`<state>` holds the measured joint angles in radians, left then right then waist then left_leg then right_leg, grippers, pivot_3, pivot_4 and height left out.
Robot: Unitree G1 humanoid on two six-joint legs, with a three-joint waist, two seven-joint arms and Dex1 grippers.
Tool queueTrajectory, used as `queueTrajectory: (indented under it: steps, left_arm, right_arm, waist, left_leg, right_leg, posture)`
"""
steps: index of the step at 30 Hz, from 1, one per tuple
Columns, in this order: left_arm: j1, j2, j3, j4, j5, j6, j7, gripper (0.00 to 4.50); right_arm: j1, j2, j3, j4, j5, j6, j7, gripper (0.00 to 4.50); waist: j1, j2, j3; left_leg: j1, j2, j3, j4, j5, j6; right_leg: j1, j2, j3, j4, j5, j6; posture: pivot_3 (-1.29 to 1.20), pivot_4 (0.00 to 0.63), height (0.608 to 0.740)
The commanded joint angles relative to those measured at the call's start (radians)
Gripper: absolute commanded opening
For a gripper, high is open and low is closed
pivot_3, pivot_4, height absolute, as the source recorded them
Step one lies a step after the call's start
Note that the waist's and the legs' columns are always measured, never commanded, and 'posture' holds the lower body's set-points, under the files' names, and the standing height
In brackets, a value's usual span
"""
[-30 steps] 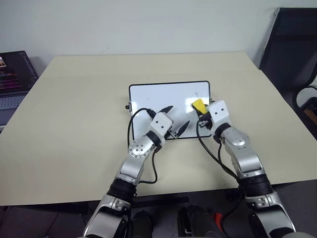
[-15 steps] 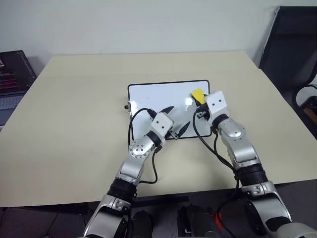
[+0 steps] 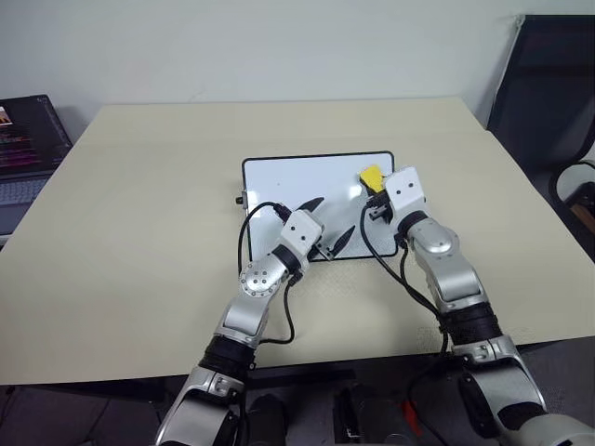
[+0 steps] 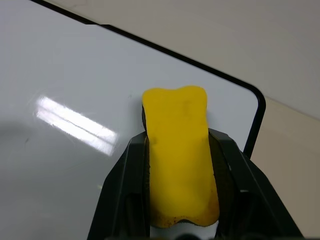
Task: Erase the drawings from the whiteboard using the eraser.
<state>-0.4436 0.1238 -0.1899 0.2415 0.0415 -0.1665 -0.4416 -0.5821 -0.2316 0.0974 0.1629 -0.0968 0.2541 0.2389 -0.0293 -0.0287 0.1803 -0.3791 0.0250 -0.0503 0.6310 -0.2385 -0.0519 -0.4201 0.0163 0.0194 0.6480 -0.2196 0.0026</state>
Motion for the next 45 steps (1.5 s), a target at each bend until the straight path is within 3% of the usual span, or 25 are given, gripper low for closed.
queueTrajectory:
  steps: [1,11,30,45]
  left_arm:
    - [-0.002,-0.001,0.003,-0.048,-0.004,-0.001,0.009,4.50]
    - [-0.006,0.000,0.002,-0.043,-0.007,-0.002,0.003,4.50]
    - [-0.002,0.007,0.007,-0.050,-0.006,0.005,0.006,4.50]
    - [0.004,0.000,-0.001,-0.057,-0.005,0.004,0.006,4.50]
  right_arm:
    - [0.062,-0.016,-0.013,-0.049,-0.001,0.072,0.005,1.22]
    - [0.151,-0.008,-0.005,-0.169,0.002,0.132,0.001,1.22]
    - [-0.081,0.021,-0.006,0.117,0.005,-0.057,0.014,1.22]
    - [0.078,-0.007,0.010,-0.053,-0.001,0.040,0.052,1.22]
  waist:
    - [0.000,0.000,0.000]
    - [-0.001,0.000,0.000]
    - [-0.005,0.000,0.000]
    - [-0.002,0.000,0.000]
  left_leg:
    - [0.000,0.000,0.000,0.000,0.000,0.000]
    - [0.000,0.000,0.000,0.000,0.000,0.000]
    - [0.001,0.000,0.001,0.000,0.000,0.001]
    - [0.001,0.000,0.001,0.000,0.000,0.001]
  right_leg:
    - [0.000,0.000,0.000,0.000,0.000,0.000]
    - [0.000,0.000,0.000,0.000,0.000,0.000]
    - [0.000,0.000,0.000,0.000,0.001,0.001]
    - [0.000,0.000,0.001,-0.001,0.001,0.001]
  posture:
    - [0.00,0.150,0.740]
    - [0.00,0.150,0.740]
    - [0.00,0.150,0.740]
    - [0.00,0.150,0.740]
